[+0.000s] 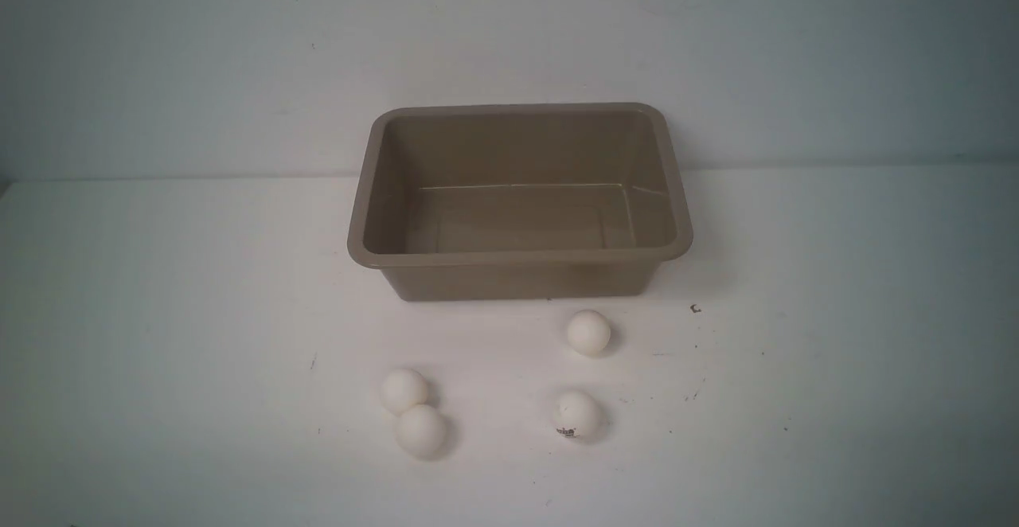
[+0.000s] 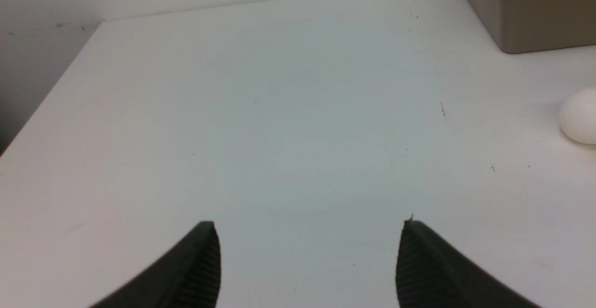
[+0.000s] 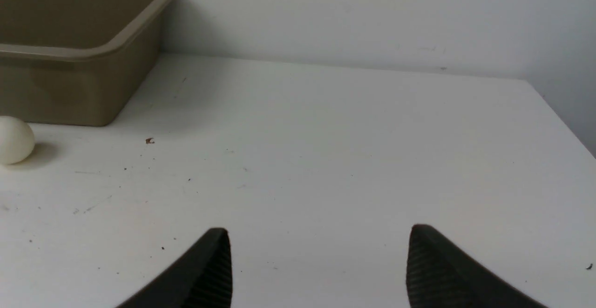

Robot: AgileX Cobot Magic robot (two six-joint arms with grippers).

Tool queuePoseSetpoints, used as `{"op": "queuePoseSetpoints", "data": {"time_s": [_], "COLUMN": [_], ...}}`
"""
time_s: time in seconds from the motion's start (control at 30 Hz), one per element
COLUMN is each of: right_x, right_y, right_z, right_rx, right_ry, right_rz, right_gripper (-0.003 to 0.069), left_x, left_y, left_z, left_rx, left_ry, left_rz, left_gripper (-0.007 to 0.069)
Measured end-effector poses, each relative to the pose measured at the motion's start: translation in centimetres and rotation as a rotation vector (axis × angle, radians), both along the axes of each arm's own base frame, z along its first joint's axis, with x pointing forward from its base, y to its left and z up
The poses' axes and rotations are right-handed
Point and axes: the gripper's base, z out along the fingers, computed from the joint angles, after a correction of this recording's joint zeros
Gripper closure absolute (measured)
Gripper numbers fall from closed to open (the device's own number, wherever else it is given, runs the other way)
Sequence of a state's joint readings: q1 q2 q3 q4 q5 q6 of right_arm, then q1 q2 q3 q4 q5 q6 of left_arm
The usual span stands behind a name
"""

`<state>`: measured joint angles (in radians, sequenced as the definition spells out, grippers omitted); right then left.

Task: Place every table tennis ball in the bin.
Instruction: Use the left arm to clamp the table tennis ball closest to it

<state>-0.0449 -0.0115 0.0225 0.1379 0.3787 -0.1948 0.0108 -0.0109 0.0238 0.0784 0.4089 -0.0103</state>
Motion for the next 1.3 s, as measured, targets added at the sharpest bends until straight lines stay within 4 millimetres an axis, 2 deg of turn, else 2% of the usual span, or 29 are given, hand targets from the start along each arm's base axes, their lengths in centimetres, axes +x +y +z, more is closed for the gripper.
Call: {"op": "queuePoseSetpoints", "data": {"time_s": [0.1, 0.17, 0.4, 0.57, 1.3], "right_x": [0.0, -0.1, -2.2, -3.6, -3.8], "right_y": [0.1, 0.1, 0.3, 0.4, 0.8], "right_z": [0.2, 1.1, 9.1, 12.4, 12.9], "right_rx": [0.023, 0.033, 0.027, 0.022, 0.152], "right_ry": [-0.006, -0.02, -0.212, -0.306, -0.335], "right_rz": [0.002, 0.006, 0.021, 0.026, 0.068], "right_gripper": [0.0198, 0.0198, 0.0198, 0.0198, 0.0198], "left_x": [0.0, 0.0, 0.0, 0.0, 0.0], "left_y": [0.0, 0.0, 0.0, 0.0, 0.1], "left_z": [0.0, 0.0, 0.0, 0.0, 0.0], "left_rx": [0.0, 0.0, 0.0, 0.0, 0.028], "left_ry": [0.0, 0.0, 0.0, 0.0, 0.0], "left_rz": [0.0, 0.0, 0.0, 0.0, -0.002], "left_gripper": [0.0167, 0.0167, 0.0167, 0.0167, 0.0167]}}
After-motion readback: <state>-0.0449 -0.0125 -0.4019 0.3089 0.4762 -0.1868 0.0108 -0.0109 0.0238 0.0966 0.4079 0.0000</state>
